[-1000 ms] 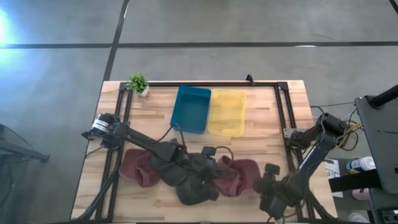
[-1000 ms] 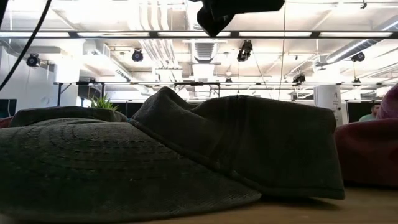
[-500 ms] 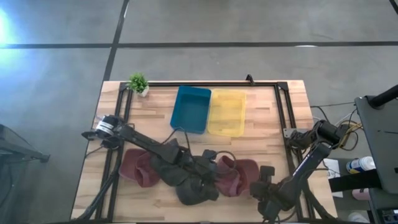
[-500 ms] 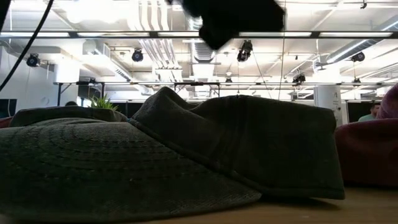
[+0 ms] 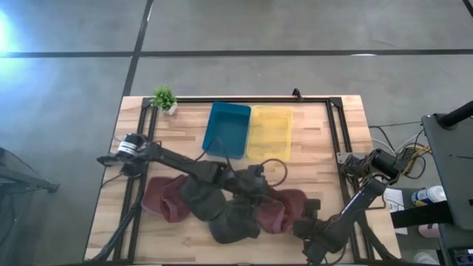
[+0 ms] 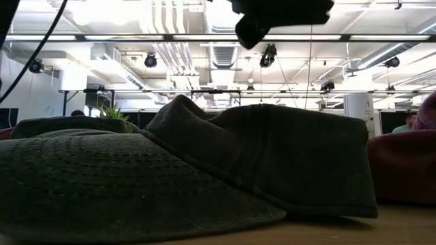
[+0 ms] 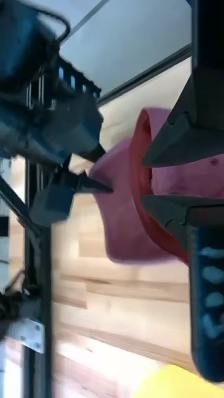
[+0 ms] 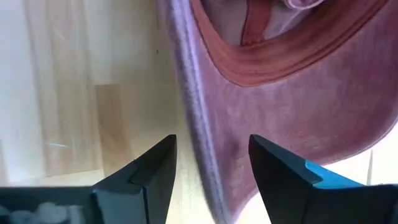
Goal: Pick & Place hat
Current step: Put the right red cap into the yellow bin
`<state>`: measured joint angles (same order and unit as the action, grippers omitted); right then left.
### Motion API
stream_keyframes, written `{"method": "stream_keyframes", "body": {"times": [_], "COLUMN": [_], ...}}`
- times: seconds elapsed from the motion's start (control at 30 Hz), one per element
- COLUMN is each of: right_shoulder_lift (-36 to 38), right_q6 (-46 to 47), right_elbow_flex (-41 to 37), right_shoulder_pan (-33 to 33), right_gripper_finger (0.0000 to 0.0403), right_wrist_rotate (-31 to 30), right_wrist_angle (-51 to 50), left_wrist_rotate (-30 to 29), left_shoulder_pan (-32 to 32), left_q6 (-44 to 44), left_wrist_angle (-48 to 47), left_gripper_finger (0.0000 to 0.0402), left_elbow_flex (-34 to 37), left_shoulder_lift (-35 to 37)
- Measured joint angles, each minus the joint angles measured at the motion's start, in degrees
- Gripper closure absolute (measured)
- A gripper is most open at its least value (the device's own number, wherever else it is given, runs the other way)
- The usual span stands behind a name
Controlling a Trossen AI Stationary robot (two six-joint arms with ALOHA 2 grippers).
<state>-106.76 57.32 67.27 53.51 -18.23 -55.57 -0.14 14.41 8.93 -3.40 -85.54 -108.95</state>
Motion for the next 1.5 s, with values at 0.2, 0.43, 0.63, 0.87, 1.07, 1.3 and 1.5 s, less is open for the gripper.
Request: {"method": "stream_keyframes", "body": {"times": [0.2, 0.43, 0.63, 0.87, 1.07, 1.3, 1.5], "right_shoulder_lift": [-0.02, 0.24, 0.24, 0.27, 0.30, 0.47, 3.50], "right_q6": [-0.62, -1.01, -4.19, -5.71, -6.54, -5.90, 5.87], "right_elbow_flex": [-1.71, -4.81, -4.70, -5.06, -4.54, -1.80, -1.12], "right_shoulder_pan": [-0.89, -2.33, -2.99, -3.76, -3.93, -3.99, -3.34], "right_gripper_finger": [0.0210, 0.0231, 0.0266, 0.0340, 0.0387, 0.0388, 0.0390], "right_wrist_rotate": [-1.47, -1.17, -1.31, -2.67, -5.44, -5.54, -7.30], "right_wrist_angle": [2.57, 5.45, 5.90, 6.68, 6.70, 7.16, 7.43], "left_wrist_rotate": [0.07, 0.09, 0.11, 0.11, 0.11, 0.11, 0.11], "left_shoulder_pan": [-1.24, -0.93, -0.80, -0.80, -0.78, -0.68, -0.65], "left_q6": [1.92, 2.10, 3.19, 3.23, 3.23, 3.27, 3.10], "left_wrist_angle": [-3.58, -13.69, -13.65, -13.78, -13.77, -14.95, -16.19], "left_gripper_finger": [0.0323, 0.0323, 0.0323, 0.0323, 0.0323, 0.0323, 0.0323], "left_elbow_flex": [-0.41, 0.05, 0.33, 0.44, 0.44, 0.33, -0.67], "left_shoulder_lift": [0.00, 0.00, 0.00, 0.00, 0.00, 0.49, 2.52]}}
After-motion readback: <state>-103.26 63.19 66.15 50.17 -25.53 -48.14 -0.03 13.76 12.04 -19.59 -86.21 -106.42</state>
